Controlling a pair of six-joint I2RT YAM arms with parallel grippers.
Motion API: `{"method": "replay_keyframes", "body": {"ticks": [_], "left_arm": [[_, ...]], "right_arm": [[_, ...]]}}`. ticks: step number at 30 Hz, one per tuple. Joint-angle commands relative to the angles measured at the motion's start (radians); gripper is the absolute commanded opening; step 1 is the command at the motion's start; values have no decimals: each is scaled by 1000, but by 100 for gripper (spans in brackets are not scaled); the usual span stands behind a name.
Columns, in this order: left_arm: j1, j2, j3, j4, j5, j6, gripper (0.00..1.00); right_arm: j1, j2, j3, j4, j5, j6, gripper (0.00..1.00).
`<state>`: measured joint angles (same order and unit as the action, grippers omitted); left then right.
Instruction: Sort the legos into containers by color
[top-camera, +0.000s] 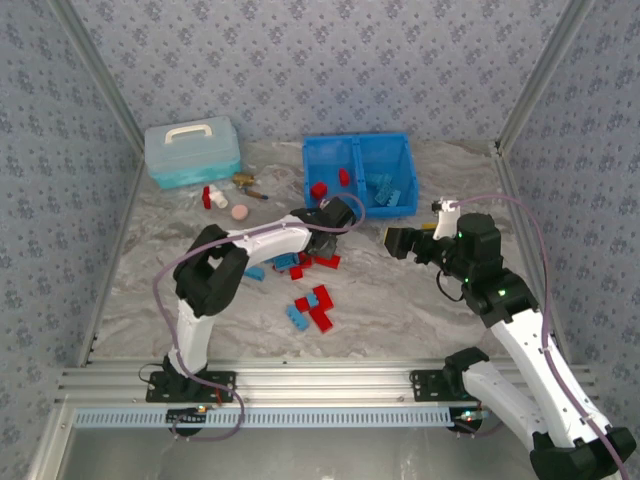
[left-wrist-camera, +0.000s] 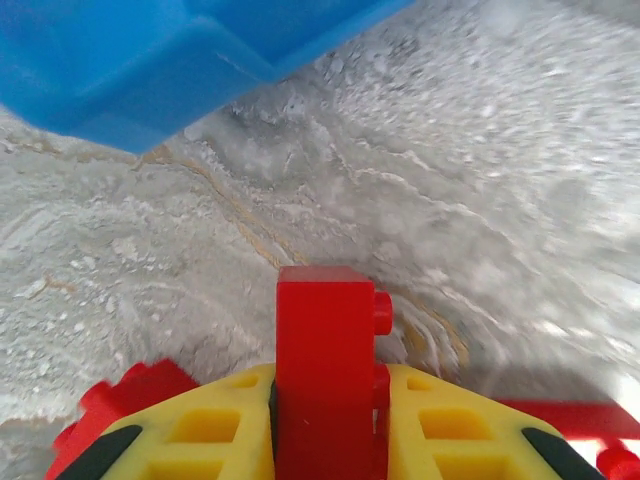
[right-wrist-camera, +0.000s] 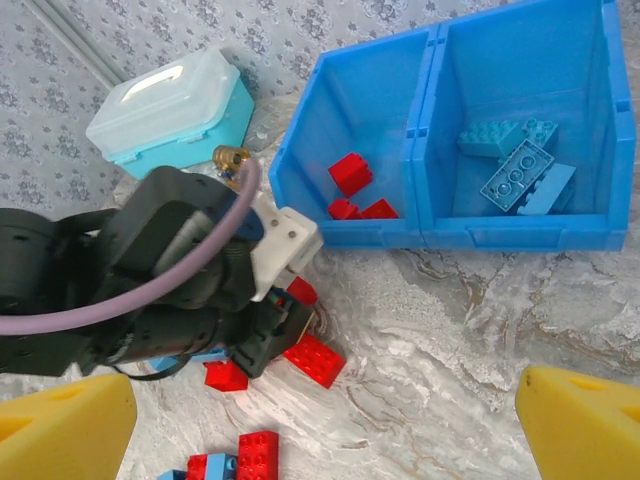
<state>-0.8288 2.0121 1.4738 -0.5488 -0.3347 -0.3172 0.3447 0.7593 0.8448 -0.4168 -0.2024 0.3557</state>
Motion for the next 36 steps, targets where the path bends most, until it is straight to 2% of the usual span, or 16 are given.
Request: {"method": "replay_keyframes", "body": {"ticks": [1, 4, 7, 12, 20, 24, 27, 30, 36], "left_arm": [[-18, -170, -2, 55, 45, 43, 25], [-11, -212, 51, 62, -6, 77, 26], [26, -156, 179, 47, -44, 103, 26], [99, 21, 361, 122, 45, 109, 26], [170, 303, 699, 85, 104, 30, 26], [179, 451, 907, -4, 133, 30, 29], [188, 544, 1065, -89, 142, 13, 36], [192, 549, 1100, -106, 156, 2, 47], [179, 415, 1024, -104, 175, -14, 49]], "right_arm": [[1, -2, 33, -14, 3, 13, 100], [1, -3, 27, -8, 3, 23, 100], [2, -3, 26, -7, 3, 31, 100], [3, -3, 39, -50, 45, 54, 100], [5, -34, 63, -153, 81, 78, 100], [6, -40, 71, -180, 78, 86, 100], [7, -47, 74, -180, 82, 88, 100], [8, -49, 76, -209, 84, 89, 100], [7, -35, 60, -189, 86, 86, 100]]}}
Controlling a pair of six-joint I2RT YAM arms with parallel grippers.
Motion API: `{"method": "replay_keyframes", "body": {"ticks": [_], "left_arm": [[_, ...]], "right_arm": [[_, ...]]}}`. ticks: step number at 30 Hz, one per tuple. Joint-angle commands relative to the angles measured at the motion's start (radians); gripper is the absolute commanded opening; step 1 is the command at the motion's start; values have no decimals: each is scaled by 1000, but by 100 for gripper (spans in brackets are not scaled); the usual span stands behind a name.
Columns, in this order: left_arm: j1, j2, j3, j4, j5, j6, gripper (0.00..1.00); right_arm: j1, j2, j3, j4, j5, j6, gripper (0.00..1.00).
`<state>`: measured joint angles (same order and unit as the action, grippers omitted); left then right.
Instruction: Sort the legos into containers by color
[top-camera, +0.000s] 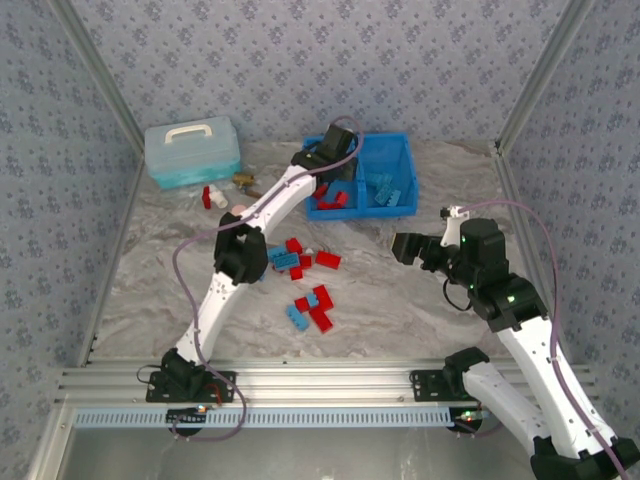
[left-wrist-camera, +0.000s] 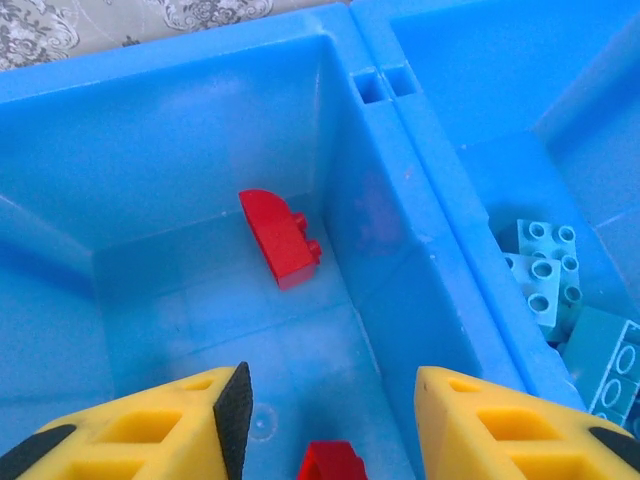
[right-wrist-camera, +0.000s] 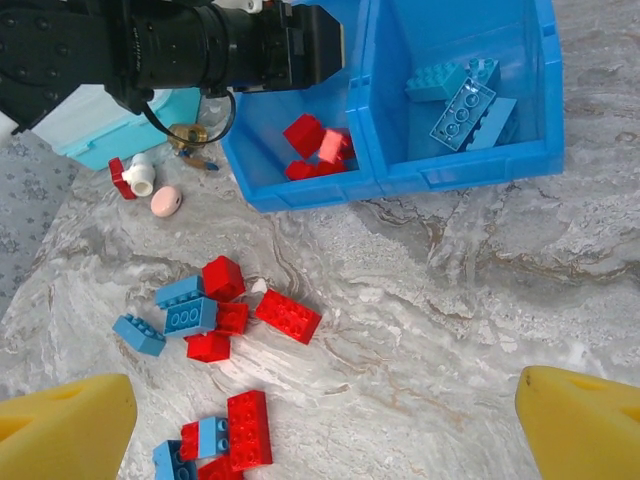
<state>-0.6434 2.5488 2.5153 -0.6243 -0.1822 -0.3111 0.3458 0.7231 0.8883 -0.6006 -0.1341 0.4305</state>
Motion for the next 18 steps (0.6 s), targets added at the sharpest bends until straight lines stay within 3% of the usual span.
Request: {"method": "replay_keyframes", "body": {"ticks": [1, 5, 9, 14, 18], "left_arm": [[-11, -170, -64, -10, 27, -24, 49], [-17, -424, -388, 137, 87, -39, 51], [-22, -710, -762, 252, 132, 12, 56], [-21, -1021, -1090, 253, 140, 81, 70], [-20, -1236, -1278, 181, 189, 150, 89]], "right_arm": [[8, 8, 10, -5, 18, 7, 100], [32, 42, -21, 56, 34, -32, 100], [148, 94, -49, 118, 86, -157, 100], [335, 251, -64, 197, 164, -411, 100], [379, 491, 18, 180, 105, -554, 100]]}}
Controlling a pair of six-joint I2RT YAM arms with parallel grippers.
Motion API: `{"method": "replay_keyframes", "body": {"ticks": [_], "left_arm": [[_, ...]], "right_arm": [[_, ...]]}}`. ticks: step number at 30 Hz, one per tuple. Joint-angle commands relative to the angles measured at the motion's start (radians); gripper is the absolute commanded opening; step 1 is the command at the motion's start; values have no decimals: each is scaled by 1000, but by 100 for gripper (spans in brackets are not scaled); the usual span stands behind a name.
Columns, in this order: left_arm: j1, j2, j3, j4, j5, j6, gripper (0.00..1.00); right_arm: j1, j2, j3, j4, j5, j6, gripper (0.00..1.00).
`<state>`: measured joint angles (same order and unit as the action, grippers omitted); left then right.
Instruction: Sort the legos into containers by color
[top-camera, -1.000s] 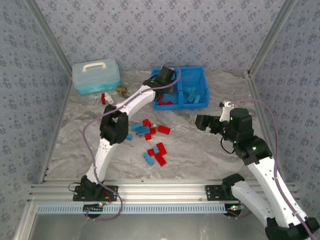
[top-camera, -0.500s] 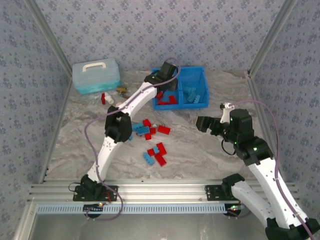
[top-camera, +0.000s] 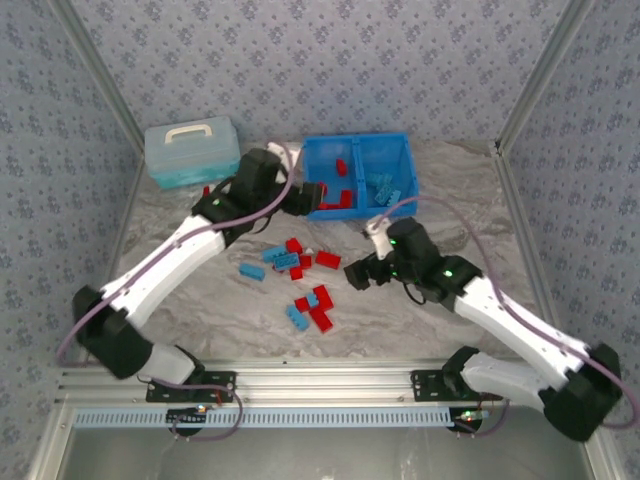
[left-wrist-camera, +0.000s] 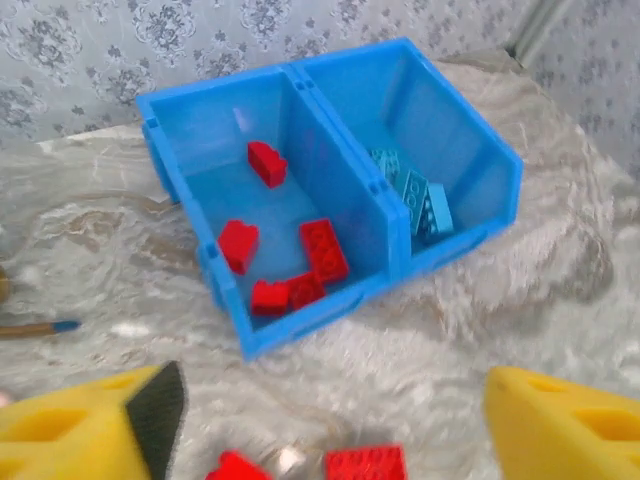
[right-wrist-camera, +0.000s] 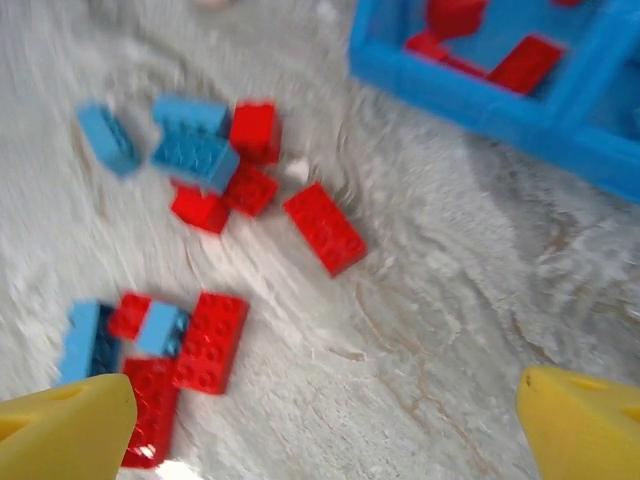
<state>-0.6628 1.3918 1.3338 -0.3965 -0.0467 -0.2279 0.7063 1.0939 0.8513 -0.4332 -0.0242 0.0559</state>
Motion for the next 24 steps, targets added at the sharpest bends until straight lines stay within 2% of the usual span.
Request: {"method": "replay_keyframes", "body": {"ticks": [1, 3, 6, 11, 16, 19, 24], "left_arm": [[-1, -127, -131, -68, 76, 86, 93], [-1, -229, -202, -116, 145, 132, 99], [3, -323, -243, -229, 267, 191, 99], [7, -427, -276, -339, 323, 213, 99], [7, -461, -307, -335, 350, 218, 99], [6, -414, -296, -348, 367, 221, 99], [6, -352, -283, -322, 384, 227, 99]], "right_arm": [[21, 178, 81, 5, -18, -198, 100], [24, 312, 158, -24, -39, -238, 100], [21, 507, 264, -51, -43, -294, 100], [-2, 715, 391, -41, -38, -359, 100], [-19, 824, 451, -47, -41, -376, 96], [-20, 867, 475, -68, -45, -377, 87], [-21, 882, 464, -73, -22, -370, 57]]}}
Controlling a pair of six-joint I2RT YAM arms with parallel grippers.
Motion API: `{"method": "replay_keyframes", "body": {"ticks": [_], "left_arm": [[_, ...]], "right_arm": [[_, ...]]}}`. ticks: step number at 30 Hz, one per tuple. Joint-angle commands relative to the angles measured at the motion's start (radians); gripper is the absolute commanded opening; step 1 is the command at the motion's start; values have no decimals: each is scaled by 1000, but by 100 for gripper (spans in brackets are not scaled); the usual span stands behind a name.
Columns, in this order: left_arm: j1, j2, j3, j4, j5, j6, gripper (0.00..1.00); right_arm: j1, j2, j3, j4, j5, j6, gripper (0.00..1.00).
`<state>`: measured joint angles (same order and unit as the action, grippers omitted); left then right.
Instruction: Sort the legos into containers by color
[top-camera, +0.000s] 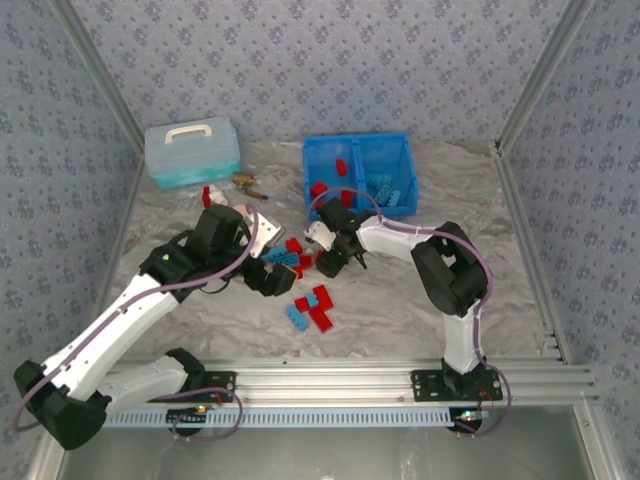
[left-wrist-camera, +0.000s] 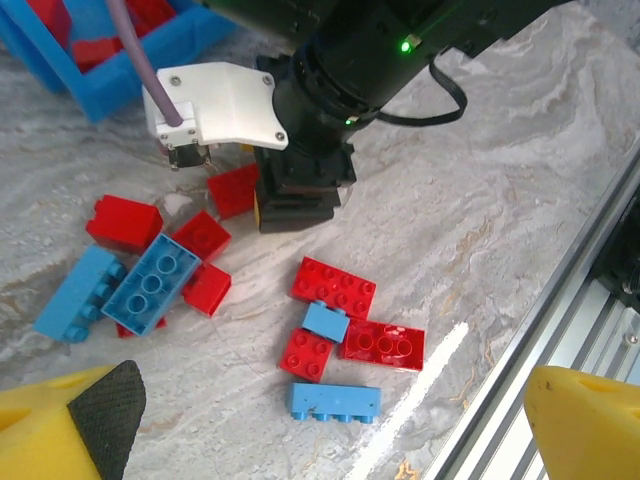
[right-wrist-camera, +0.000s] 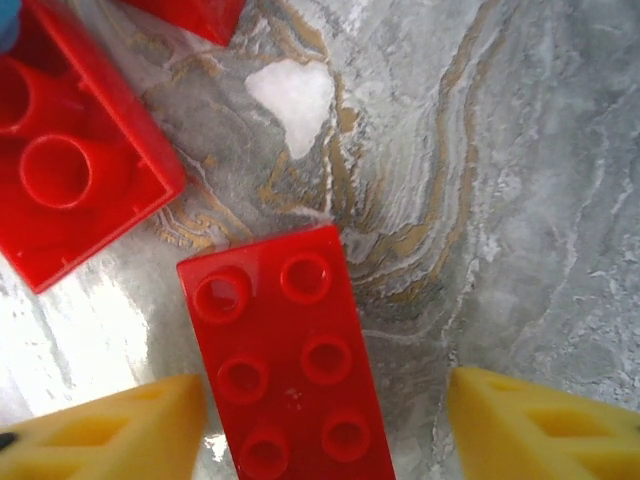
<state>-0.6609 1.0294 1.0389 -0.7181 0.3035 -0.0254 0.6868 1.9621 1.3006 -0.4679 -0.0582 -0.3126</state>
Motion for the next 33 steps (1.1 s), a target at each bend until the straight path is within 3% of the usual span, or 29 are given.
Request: {"method": "replay_keyframes", "body": {"ticks": [1, 5, 13, 18, 21, 27, 33], "left_arm": [[5, 14, 13, 6, 19, 23, 99], [5, 54, 33, -15, -55, 23, 99], [4, 45, 16, 34, -66, -16, 99], [6, 38, -30, 159, -147, -112, 99], [5, 63, -24, 164, -175, -145, 99], [5, 72, -24, 129, -205, -196, 99], [4, 17, -80, 147, -218, -244, 99]], "right_arm": [[-2, 9, 11, -38, 15, 1, 53], [8, -44, -31, -17, 17, 10, 40], [16, -375, -178, 132, 44, 139, 37], [6, -489, -182, 319, 153, 339, 39], [-10, -416, -51, 304, 253, 434, 39], [-70, -133, 279, 150, 282, 546, 38], [-105, 84, 470, 100, 323, 634, 37]]}}
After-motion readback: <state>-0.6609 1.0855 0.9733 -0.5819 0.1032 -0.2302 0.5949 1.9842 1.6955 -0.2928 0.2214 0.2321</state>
